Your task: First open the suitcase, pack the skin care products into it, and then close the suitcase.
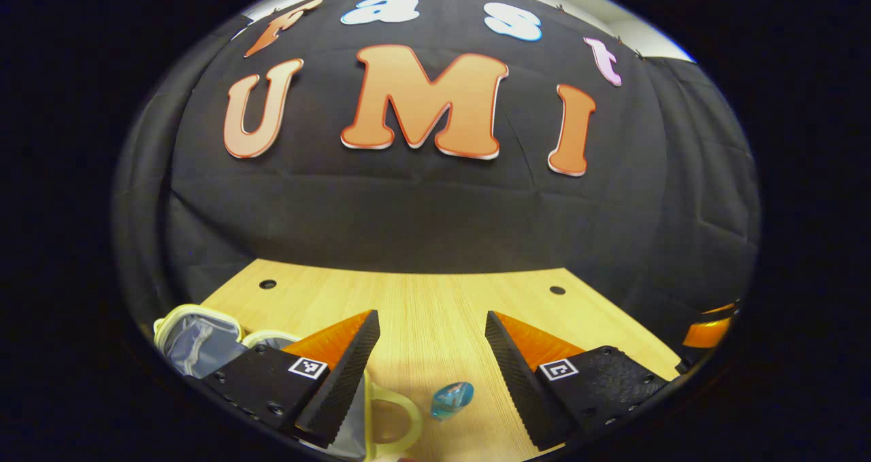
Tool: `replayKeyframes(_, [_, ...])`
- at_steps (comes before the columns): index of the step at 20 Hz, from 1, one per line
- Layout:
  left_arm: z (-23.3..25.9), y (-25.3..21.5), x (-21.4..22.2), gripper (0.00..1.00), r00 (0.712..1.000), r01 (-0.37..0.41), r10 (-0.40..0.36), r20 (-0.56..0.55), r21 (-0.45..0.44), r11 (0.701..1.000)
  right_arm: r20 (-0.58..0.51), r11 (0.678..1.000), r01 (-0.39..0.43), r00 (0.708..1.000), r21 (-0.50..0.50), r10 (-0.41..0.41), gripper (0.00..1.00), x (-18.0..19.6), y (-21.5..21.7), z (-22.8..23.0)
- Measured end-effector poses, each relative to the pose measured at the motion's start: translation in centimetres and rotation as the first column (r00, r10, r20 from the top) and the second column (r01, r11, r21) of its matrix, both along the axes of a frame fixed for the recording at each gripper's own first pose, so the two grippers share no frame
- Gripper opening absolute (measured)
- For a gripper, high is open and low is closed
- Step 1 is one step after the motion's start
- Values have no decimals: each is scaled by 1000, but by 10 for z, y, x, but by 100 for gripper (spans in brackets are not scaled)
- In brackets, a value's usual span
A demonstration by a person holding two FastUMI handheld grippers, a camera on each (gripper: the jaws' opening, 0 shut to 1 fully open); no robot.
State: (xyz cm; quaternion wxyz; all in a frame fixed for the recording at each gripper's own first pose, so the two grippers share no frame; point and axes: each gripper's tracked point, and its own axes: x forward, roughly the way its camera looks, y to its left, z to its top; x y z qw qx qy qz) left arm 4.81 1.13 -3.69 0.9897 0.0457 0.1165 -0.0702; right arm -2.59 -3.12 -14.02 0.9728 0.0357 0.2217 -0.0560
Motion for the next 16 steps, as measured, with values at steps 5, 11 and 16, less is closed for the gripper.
replayKeyframes(5, [-71, -1, 6, 97, 995, -47, 54, -85, 87, 995, -33, 999, 53, 998, -5, -53, 95, -11, -33, -12])
replayKeyframes(11, [-134, -3, 12, 97, 981, -66, 87, -173, 121, 990, -109, 998, 56, 992, 4, -56, 95, -26, -31, -40])
replayKeyframes(16, [-165, -3, 12, 98, 973, -78, 107, -205, 145, 986, -139, 998, 59, 989, 16, -56, 100, -34, -30, -50])
